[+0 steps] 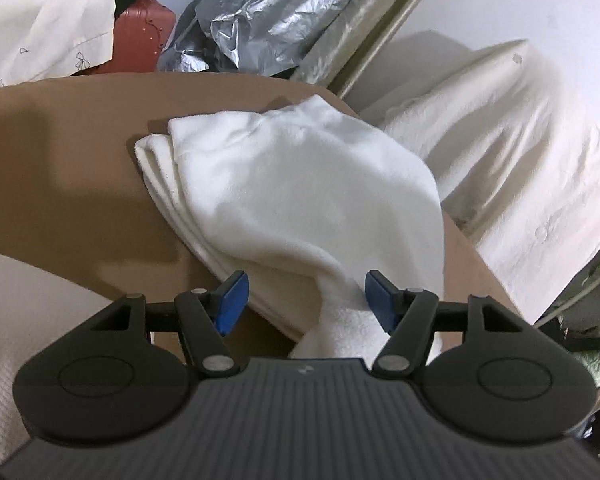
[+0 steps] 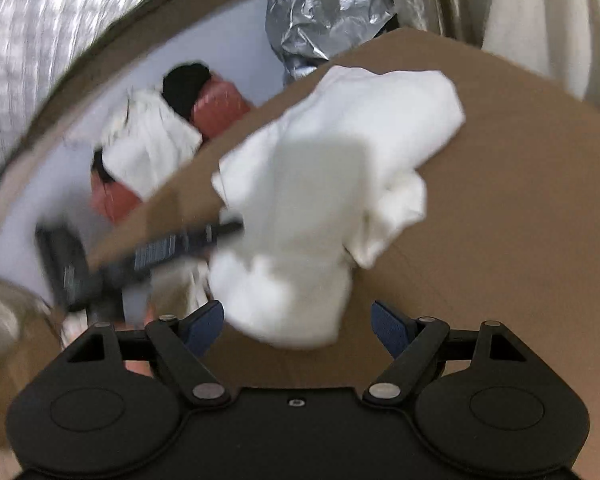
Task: Fold clothes
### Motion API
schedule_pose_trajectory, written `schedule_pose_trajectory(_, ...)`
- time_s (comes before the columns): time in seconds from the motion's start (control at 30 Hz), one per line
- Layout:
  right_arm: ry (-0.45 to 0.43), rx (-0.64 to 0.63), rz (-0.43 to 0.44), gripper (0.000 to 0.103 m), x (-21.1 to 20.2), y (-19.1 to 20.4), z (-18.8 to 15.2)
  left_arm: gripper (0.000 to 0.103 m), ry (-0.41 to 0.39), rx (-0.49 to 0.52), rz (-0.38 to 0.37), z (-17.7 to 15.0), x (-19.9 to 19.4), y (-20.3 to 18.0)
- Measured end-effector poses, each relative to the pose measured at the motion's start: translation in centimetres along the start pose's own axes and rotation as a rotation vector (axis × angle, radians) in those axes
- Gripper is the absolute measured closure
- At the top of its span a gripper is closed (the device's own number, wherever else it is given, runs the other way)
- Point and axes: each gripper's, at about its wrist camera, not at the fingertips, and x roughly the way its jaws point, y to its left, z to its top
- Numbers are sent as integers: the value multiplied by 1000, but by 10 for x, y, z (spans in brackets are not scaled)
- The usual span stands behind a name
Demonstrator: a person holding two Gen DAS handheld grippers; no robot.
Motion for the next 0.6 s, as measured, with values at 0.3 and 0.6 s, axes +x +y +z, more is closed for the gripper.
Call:
schedule_pose_trajectory(0.3,-191,187,96,15,98,-66,68,39,-42,-9,-9,7,10,12)
schedule_pose_trajectory(0.6,-214,281,176,0,158,-96,87,39,-47,-94,-12,12,24,30)
